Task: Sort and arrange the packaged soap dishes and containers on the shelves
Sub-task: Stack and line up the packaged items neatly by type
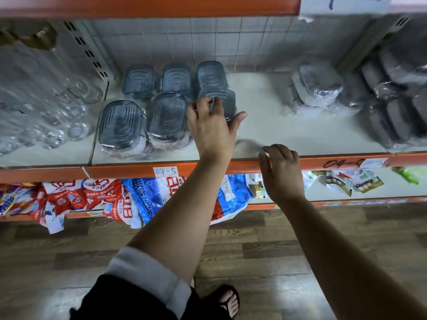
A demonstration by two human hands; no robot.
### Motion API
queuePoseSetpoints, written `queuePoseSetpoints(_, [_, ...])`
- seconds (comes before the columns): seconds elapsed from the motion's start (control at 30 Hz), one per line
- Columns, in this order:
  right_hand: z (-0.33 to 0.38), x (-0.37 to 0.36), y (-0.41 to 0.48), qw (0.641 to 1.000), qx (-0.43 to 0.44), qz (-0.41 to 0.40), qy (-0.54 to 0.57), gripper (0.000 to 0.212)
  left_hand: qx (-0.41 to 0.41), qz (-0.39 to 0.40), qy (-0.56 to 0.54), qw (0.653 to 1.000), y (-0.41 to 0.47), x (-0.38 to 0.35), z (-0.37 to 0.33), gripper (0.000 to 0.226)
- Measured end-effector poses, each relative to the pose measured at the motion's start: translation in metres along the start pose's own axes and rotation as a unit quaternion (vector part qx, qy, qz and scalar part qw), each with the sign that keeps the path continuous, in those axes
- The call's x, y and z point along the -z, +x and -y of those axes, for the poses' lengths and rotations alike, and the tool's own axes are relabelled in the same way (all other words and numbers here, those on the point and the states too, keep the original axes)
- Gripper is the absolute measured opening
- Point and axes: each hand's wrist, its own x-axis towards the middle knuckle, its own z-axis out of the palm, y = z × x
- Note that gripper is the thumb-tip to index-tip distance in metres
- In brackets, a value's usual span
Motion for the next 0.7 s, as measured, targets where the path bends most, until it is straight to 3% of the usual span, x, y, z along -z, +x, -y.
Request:
queuePoseSetpoints(0.13, [-0.001, 0.004, -0.006, 1.0, 0.007, -0.002, 0.009, 0.032, 0.008, 0.064, 0.054, 0.996, -0.006, -0.02, 0.001, 0.076])
queuePoseSetpoints(0.3, [0.01, 0.014, -0.02, 0.999, 0.026, -0.038, 0.018, 0.025, -0.033, 0.078, 0.055, 0.995, -0.017, -0.01, 0.018, 0.066])
queuePoseSetpoints(0.7, [0.071, 0.09, -0.074, 0.996, 0.064, -0.049, 0.027, 0.024, -0.14, 0.083, 0.029, 0.986, -0.091, 0.125, 0.046, 0.046])
